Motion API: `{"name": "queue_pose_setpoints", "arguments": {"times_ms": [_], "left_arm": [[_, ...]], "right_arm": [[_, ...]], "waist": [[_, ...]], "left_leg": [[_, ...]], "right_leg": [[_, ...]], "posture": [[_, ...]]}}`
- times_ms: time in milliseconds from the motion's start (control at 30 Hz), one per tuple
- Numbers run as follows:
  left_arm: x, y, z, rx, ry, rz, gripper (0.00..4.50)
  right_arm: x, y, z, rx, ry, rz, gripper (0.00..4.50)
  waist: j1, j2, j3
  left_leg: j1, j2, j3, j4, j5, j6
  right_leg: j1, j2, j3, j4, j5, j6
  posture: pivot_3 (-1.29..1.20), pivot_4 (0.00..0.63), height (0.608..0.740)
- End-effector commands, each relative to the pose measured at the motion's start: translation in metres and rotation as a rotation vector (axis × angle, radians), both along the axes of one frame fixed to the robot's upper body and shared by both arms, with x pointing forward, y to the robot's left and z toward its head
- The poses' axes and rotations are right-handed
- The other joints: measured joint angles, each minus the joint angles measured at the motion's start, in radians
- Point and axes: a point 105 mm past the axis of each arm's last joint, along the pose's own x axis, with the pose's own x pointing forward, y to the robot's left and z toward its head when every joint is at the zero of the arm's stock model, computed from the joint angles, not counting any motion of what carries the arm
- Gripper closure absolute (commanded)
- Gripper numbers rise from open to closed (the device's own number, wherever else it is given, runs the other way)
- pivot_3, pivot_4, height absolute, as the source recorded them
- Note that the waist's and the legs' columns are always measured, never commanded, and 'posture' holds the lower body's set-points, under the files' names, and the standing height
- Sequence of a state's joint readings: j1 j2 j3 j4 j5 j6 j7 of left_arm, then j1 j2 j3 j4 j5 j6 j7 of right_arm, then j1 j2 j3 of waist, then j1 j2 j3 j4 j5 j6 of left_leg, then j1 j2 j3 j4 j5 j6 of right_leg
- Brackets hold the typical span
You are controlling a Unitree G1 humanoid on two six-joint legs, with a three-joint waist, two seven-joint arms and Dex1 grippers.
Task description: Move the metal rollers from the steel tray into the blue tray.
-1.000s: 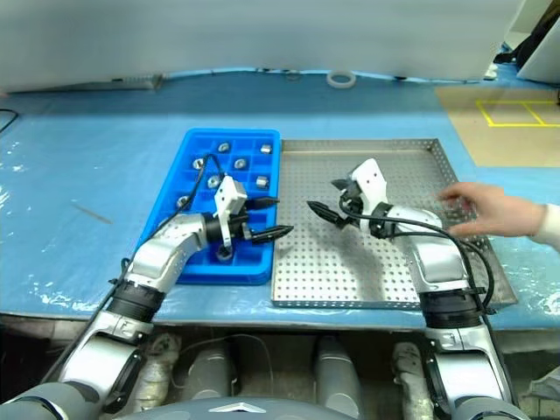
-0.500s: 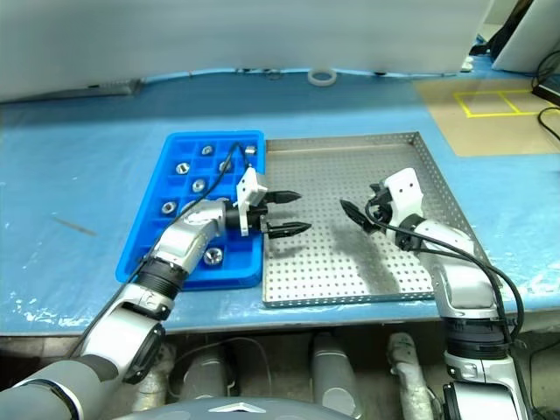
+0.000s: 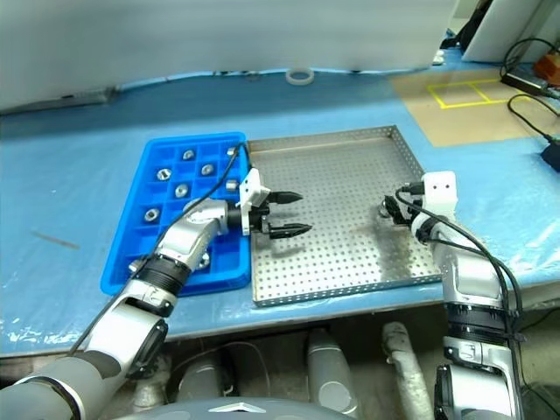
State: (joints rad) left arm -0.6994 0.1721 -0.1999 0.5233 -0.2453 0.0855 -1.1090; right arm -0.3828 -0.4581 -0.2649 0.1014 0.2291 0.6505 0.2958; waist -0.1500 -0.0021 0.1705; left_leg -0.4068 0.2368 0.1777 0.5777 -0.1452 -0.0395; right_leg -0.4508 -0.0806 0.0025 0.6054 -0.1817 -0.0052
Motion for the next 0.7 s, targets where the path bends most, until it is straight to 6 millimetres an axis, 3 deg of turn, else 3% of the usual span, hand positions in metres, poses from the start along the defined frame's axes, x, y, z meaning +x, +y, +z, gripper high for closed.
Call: {"name": "queue_pose_setpoints", "arguments": {"times_ms": [33, 200, 300, 467, 633, 700], "left_arm": [[-0.002, 0.002, 0.004, -0.016, -0.022, 0.006, 0.14], [-0.001, 0.007, 0.005, -0.018, -0.023, 0.032, 0.14], [-0.001, 0.011, 0.004, -0.015, -0.023, 0.052, 0.14], [-0.001, 0.021, 0.004, -0.016, -0.033, 0.101, 0.14], [0.001, 0.051, 0.01, -0.034, -0.061, 0.241, 0.14], [-0.002, 0.071, 0.013, -0.053, -0.069, 0.335, 0.14]], "right_arm": [[0.009, 0.01, 0.007, 0.058, -0.02, 0.03, 0.23], [0.015, 0.03, -0.012, 0.071, 0.066, 0.105, 0.23], [0.012, 0.037, -0.021, 0.058, 0.101, 0.147, 0.89], [0.016, 0.047, -0.02, 0.05, 0.094, 0.206, 2.56], [0.045, 0.096, 0.023, 0.081, -0.087, 0.394, 2.67], [0.056, 0.127, 0.049, 0.119, -0.178, 0.515, 2.67]], "waist": [[-0.004, 0.0, 0.0], [-0.006, 0.0, 0.0], [-0.005, 0.0, 0.0], [0.002, 0.0, 0.0], [0.008, 0.0, 0.0], [0.021, 0.0, 0.0]], "left_leg": [[0.0, 0.0, 0.0, 0.0, 0.0, 0.0], [0.0, 0.0, 0.0, 0.0, 0.0, 0.0], [0.0, 0.001, 0.0, 0.0, 0.0, 0.001], [0.004, 0.001, 0.0, 0.0, -0.001, 0.001], [0.005, 0.002, -0.001, 0.0, 0.0, 0.0], [0.003, 0.002, -0.001, -0.001, 0.001, -0.002]], "right_leg": [[0.0, 0.0, 0.0, 0.0, 0.0, 0.0], [0.0, 0.0, -0.001, 0.0, 0.004, -0.006], [0.001, 0.0, -0.001, 0.0, 0.004, -0.007], [0.004, 0.0, -0.002, -0.001, 0.004, -0.006], [0.004, 0.0, -0.002, 0.0, 0.0, -0.001], [-0.001, 0.0, -0.002, 0.003, 0.001, -0.002]], "posture": [[-0.56, 0.15, 0.74], [-0.54, 0.15, 0.74], [-0.5, 0.15, 0.74], [-0.4, 0.15, 0.74], [-0.23, 0.15, 0.74], [-0.13, 0.15, 0.74]]}}
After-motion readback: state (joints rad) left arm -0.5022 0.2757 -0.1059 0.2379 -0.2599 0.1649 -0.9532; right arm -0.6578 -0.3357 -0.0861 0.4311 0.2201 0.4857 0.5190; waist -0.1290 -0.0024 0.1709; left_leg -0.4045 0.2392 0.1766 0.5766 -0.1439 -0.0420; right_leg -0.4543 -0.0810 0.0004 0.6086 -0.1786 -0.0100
